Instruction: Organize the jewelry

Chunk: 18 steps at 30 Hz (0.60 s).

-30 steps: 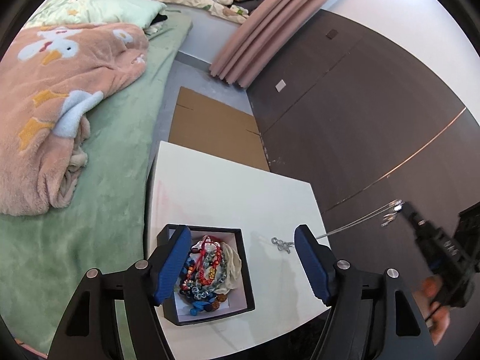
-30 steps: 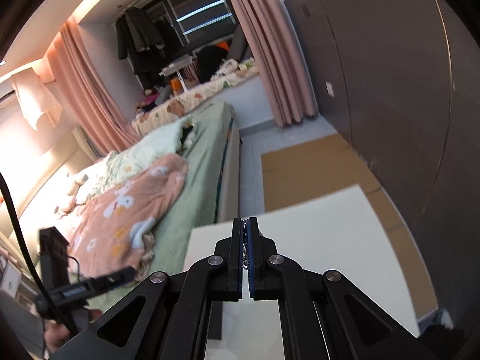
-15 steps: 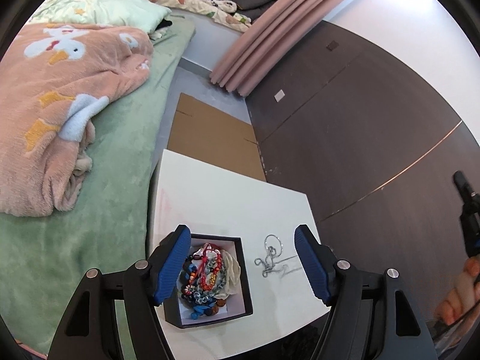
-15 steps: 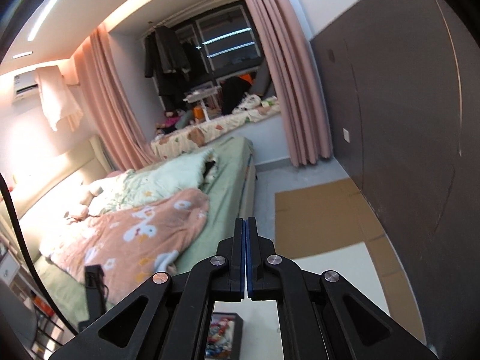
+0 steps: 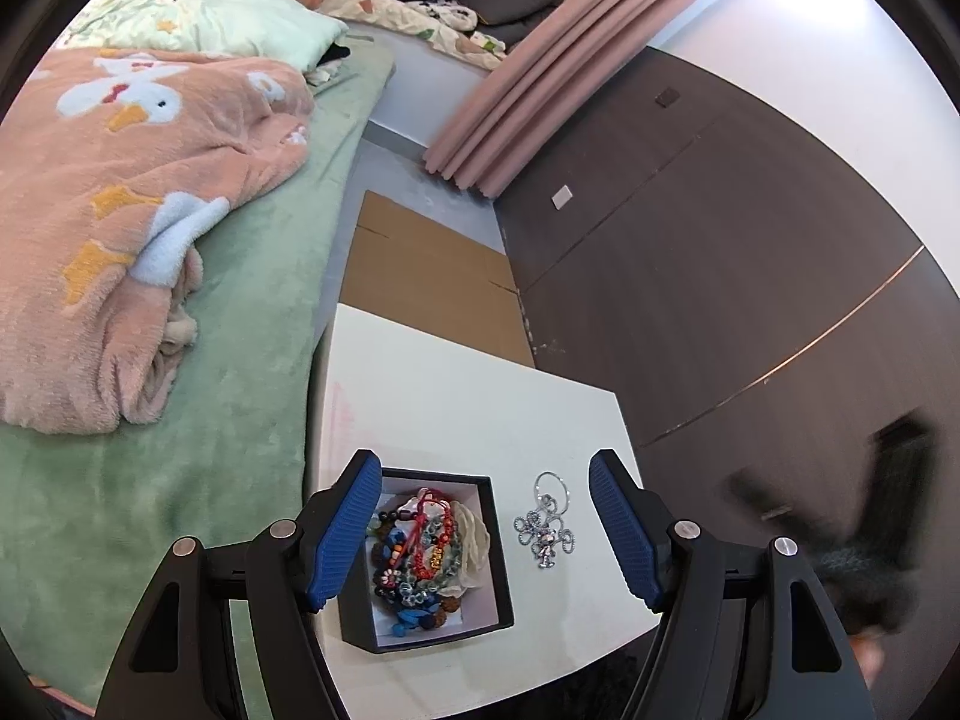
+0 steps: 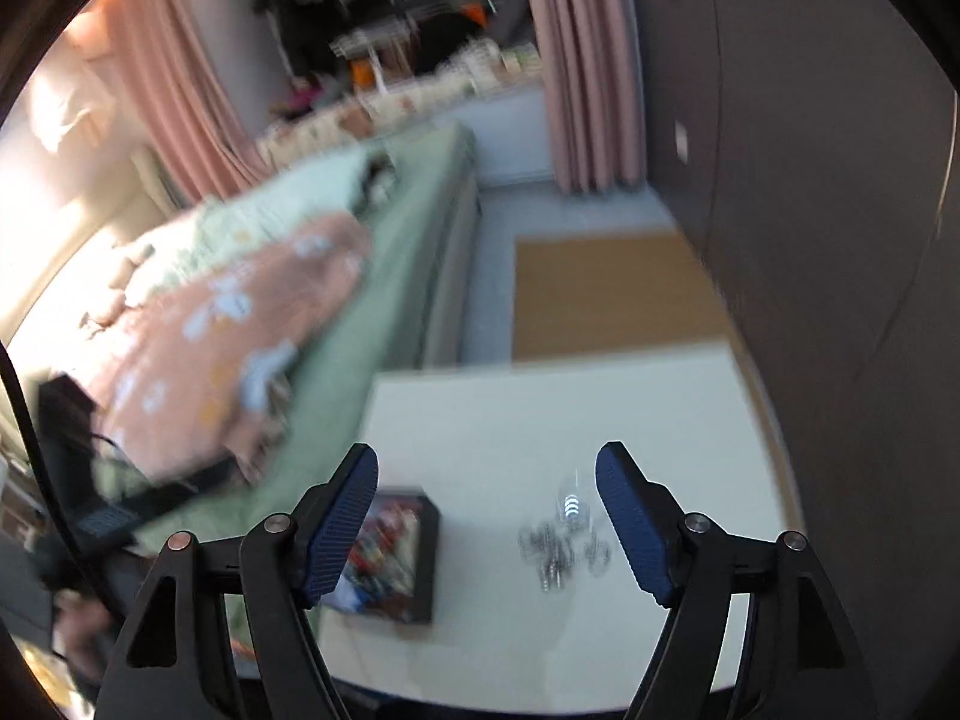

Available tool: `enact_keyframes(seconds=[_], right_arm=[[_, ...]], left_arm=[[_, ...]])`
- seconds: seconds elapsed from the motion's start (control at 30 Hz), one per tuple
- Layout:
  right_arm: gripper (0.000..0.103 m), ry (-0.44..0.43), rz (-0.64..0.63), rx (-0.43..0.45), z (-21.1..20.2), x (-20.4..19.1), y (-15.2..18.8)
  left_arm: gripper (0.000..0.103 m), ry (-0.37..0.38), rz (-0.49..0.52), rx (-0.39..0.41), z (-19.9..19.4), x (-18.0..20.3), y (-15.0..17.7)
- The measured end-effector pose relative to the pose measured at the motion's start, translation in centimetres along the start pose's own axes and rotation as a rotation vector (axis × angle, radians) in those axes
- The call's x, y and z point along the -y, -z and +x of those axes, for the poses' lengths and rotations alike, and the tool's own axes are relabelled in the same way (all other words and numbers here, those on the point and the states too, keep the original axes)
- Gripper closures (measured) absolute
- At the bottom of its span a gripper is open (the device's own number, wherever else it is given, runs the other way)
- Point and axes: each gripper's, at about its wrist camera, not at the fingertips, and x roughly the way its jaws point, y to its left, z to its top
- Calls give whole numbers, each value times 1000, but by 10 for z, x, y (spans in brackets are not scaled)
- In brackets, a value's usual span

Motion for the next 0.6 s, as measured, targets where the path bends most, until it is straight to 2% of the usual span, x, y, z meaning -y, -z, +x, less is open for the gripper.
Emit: enact_keyframes(seconds=[0.1,0.2,0.43,0.47,0.53,0.57,0.6], right_arm=[[28,45,29,-105,47,20,22],[28,63,60,-171,80,33,39],[29,95,54,-263,128,37,61],[33,106,45,-281,136,35,64],[49,120,34,-313,145,33,70],[72,130,23,-346,154,33,75],[84,151,6,-354,158,31,78]], left_arm=[[31,-5,-2,2,-1,-2,0],[31,-8,-5,1,-1,-3,0],[30,-11,-2,-2,0,-3,-1],[30,-13,-1,-3,0,-3,-1],[30,-19,5,-2,0,-3,0],[30,-22,8,-1,0,-2,0],[30,-27,12,1,0,-1,1]])
